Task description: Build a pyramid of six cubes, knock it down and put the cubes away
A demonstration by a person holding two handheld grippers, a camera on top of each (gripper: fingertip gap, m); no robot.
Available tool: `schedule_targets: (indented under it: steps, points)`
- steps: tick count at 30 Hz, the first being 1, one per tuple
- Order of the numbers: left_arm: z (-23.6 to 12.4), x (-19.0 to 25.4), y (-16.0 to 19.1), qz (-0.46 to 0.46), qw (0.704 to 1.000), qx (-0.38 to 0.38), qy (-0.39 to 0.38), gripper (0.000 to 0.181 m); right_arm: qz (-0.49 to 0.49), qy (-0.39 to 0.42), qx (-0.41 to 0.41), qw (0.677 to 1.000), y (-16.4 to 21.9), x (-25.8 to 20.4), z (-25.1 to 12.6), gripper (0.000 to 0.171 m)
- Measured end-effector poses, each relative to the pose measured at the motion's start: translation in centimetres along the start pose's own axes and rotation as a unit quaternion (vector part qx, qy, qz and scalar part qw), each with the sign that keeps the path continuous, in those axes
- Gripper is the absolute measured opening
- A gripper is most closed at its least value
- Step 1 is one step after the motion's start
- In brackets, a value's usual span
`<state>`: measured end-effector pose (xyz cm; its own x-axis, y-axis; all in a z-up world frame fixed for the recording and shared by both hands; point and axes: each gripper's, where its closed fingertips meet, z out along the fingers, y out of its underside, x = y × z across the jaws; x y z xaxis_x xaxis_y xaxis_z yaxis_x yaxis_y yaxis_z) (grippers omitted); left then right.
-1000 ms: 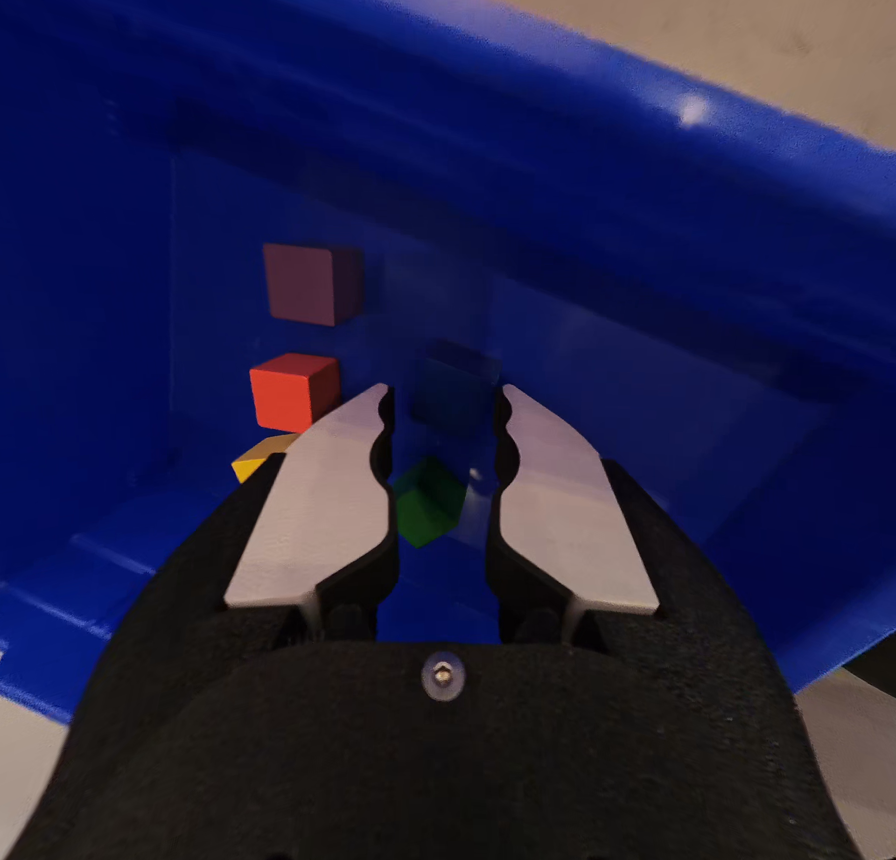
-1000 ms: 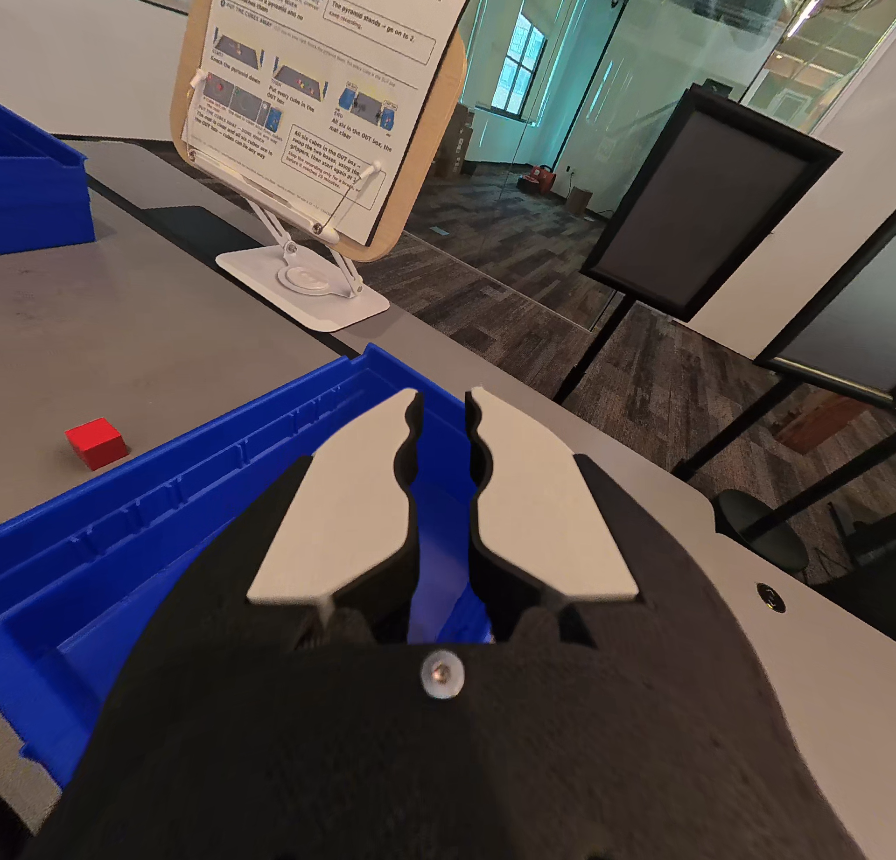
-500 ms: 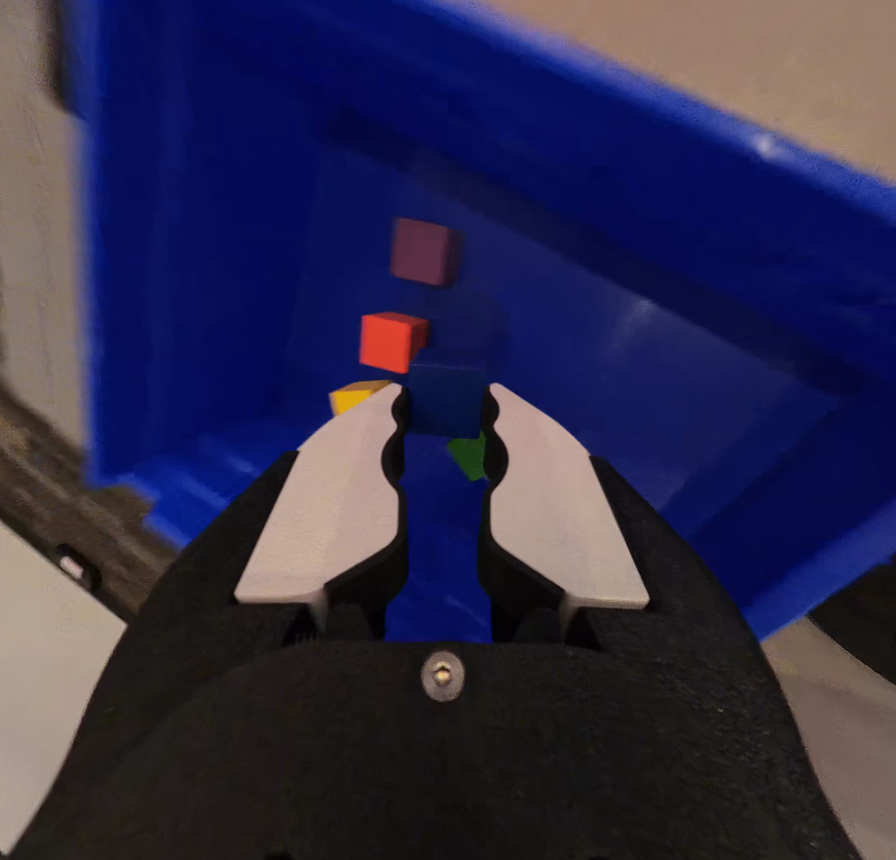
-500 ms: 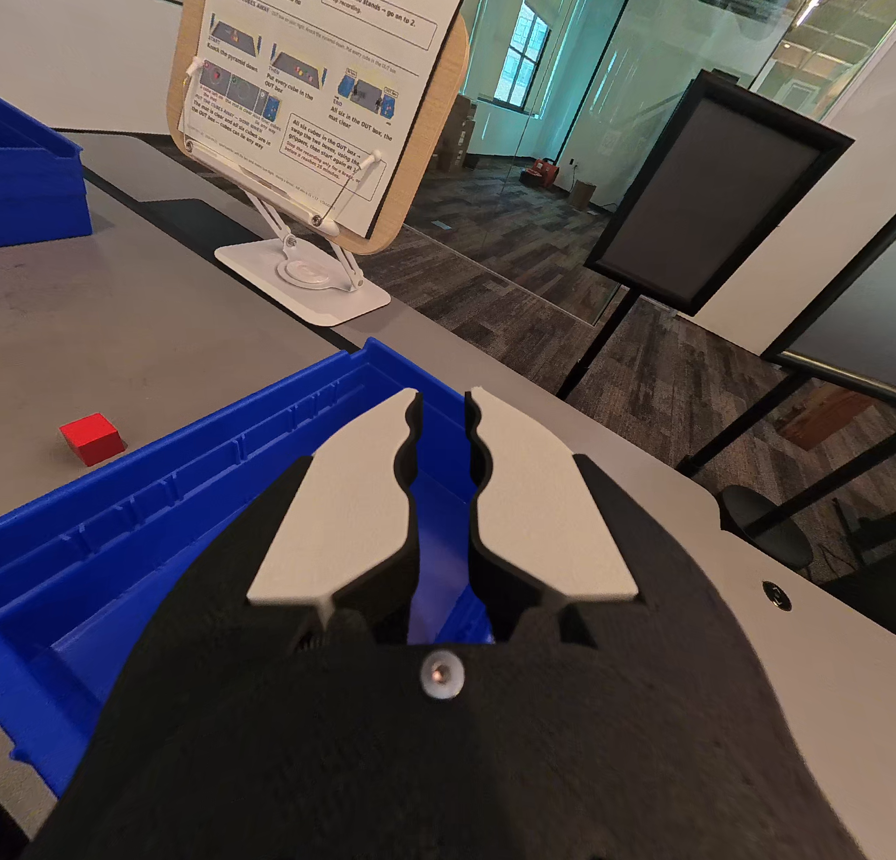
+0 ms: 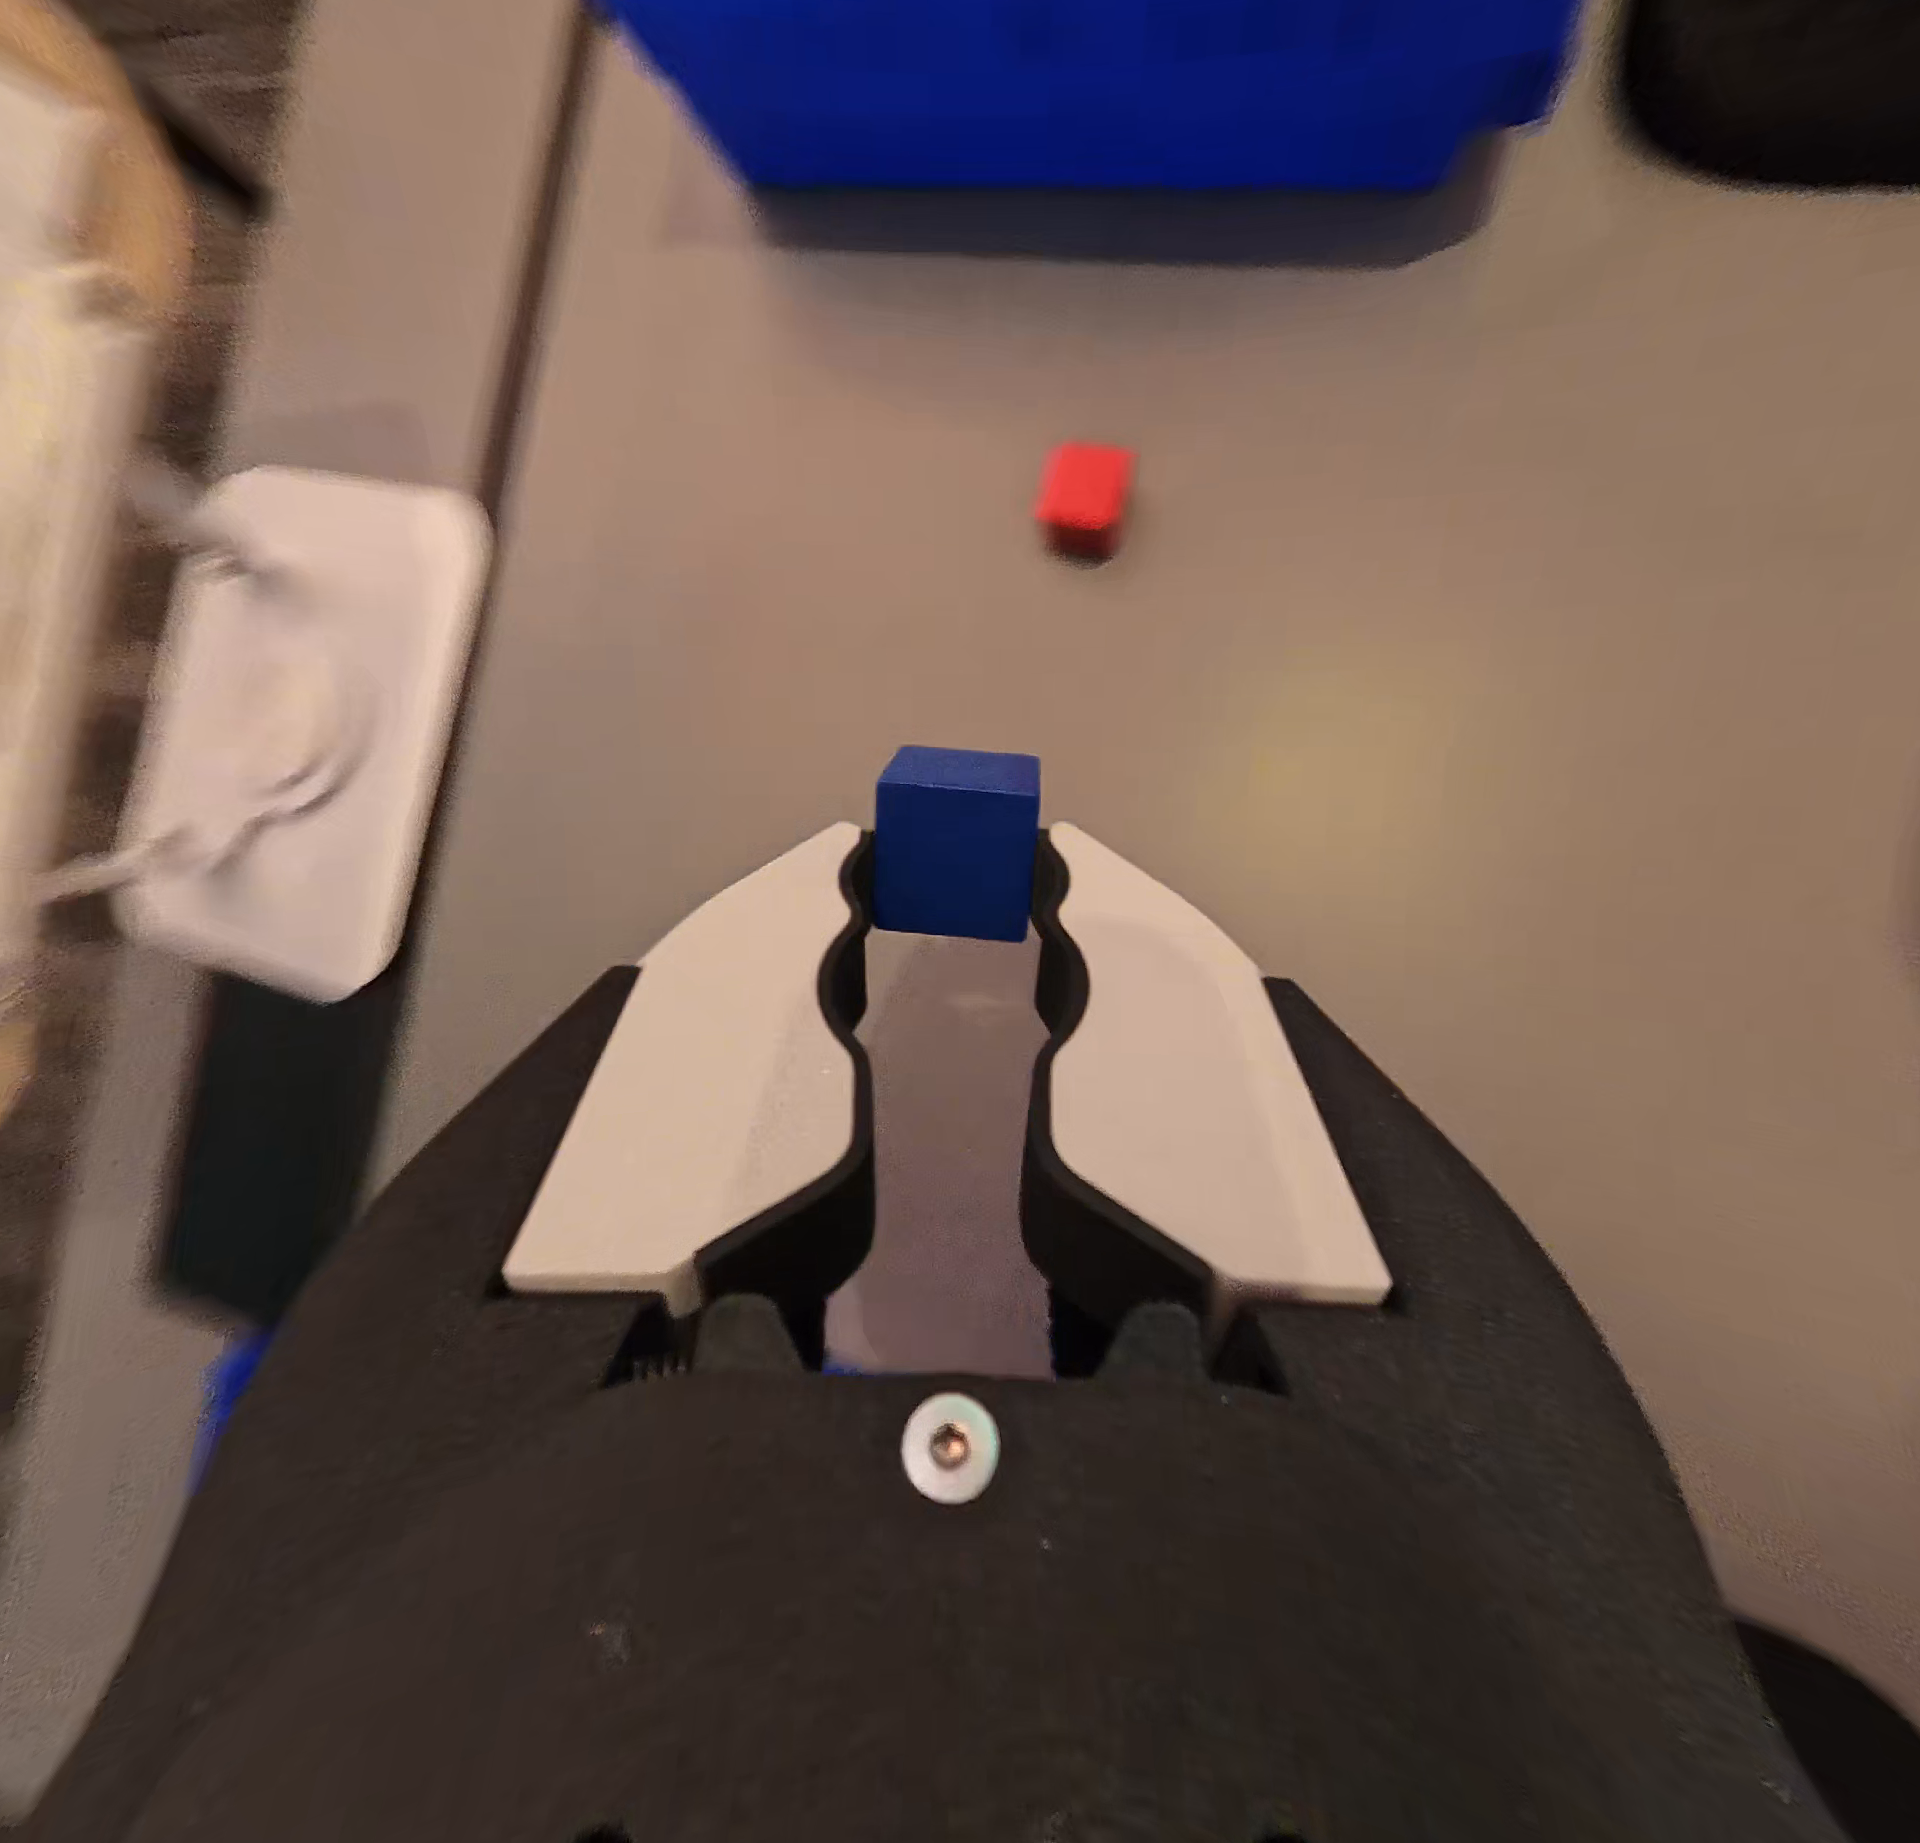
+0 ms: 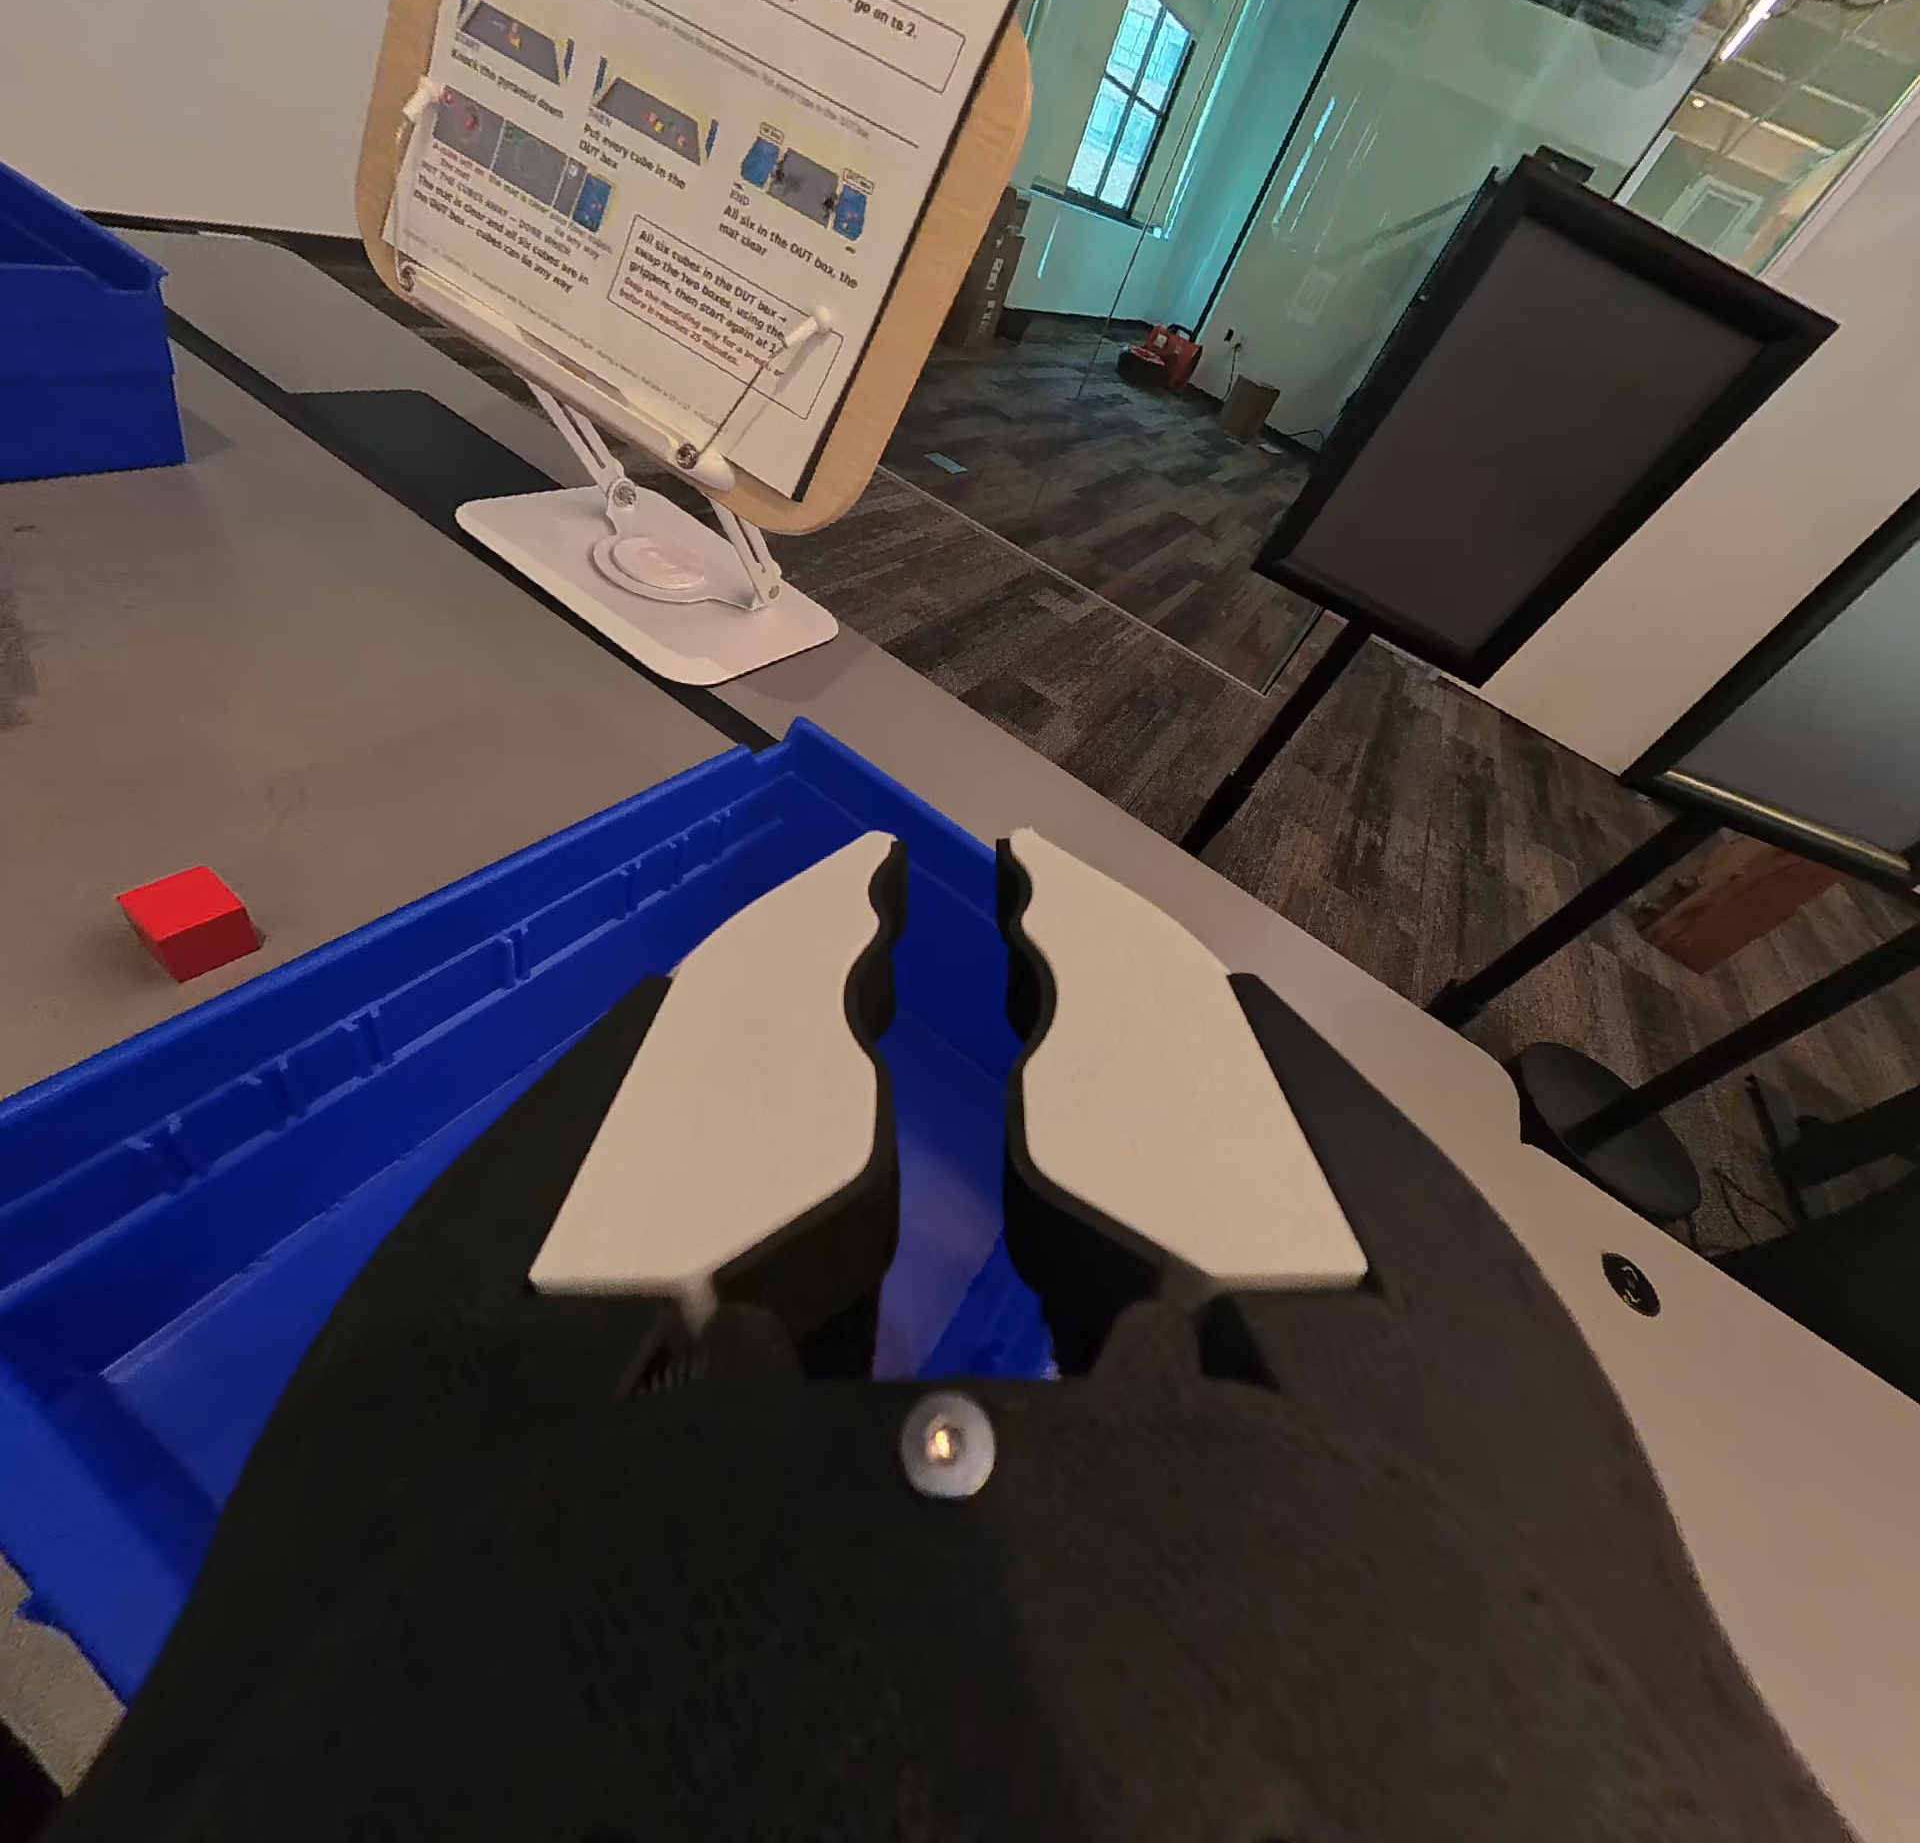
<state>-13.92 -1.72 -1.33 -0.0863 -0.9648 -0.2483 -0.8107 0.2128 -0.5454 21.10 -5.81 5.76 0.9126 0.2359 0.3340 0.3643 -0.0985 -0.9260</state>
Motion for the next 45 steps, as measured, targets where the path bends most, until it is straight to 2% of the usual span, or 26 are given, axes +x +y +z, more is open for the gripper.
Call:
schedule_targets:
  steps: [2, 6, 12, 18, 45]
  points:
    - [4.0, 2.7, -0.8, 0.009, 0.998, -0.017, 0.055, 0.029, -0.002, -0.002, 0.003, 1.0, -0.2, -0.2, 0.0, 0.017]
    - [10.2, 3.4, -0.4, 0.027, 0.995, -0.07, 0.063, 0.028, -0.003, -0.007, 0.01, 1.0, -0.6, -0.5, -0.1, 0.017]
    - [15.0, 3.2, 0.6, 0.019, 0.989, -0.125, 0.081, 0.029, 0.002, -0.016, 0.011, 1.0, -0.4, -0.7, 0.1, 0.017]
    - [16.1, 3.2, 0.3, 0.021, 0.987, -0.133, 0.09, 0.029, 0.003, -0.022, 0.007, 1.0, -0.1, -0.8, 0.4, 0.017]
    - [16.8, 3.2, -0.1, 0.049, 0.985, -0.142, 0.089, 0.029, 0.015, -0.033, 0.006, 0.999, 0.3, -0.6, 0.4, 0.017]
